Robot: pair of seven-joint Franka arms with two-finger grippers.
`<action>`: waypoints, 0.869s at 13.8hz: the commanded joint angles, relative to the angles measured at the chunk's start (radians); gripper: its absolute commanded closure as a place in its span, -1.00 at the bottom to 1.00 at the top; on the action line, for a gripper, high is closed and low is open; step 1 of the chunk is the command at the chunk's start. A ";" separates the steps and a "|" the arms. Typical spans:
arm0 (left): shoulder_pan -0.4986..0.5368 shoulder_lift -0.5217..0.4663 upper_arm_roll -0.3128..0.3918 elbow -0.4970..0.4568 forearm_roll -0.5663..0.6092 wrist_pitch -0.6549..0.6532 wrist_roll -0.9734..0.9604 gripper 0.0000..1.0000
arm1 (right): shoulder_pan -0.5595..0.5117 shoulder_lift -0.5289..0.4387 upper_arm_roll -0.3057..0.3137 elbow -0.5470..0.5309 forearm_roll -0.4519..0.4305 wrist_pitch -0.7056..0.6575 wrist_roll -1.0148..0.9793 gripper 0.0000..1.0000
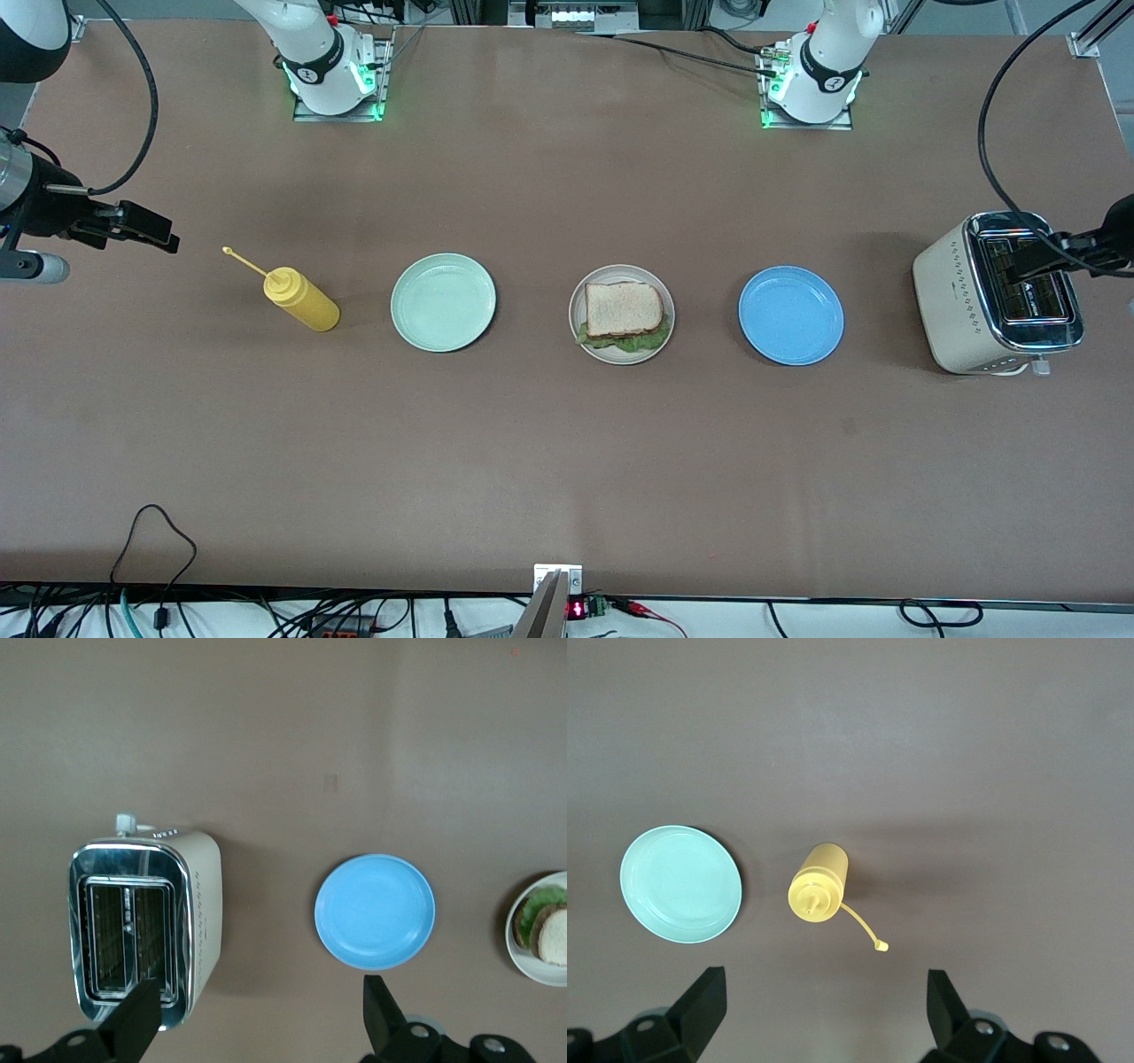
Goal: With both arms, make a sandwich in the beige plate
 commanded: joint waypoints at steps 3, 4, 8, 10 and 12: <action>-0.015 -0.138 0.011 -0.212 -0.015 0.085 0.016 -1.00 | -0.003 -0.019 0.003 -0.017 0.004 -0.003 -0.003 -1.00; -0.005 -0.104 -0.001 -0.183 -0.015 0.074 0.014 -1.00 | -0.003 -0.017 0.003 -0.015 0.004 -0.003 -0.005 -1.00; -0.006 -0.087 0.009 -0.169 -0.018 0.057 0.014 -1.00 | -0.003 -0.017 0.003 -0.013 0.004 -0.001 -0.012 -1.00; -0.008 -0.084 0.003 -0.175 -0.020 0.065 0.014 -1.00 | -0.006 -0.016 0.003 -0.013 0.004 0.004 -0.016 -1.00; -0.008 -0.084 0.002 -0.178 -0.023 0.068 0.013 -1.00 | -0.006 -0.016 0.001 -0.013 0.004 0.002 -0.017 -1.00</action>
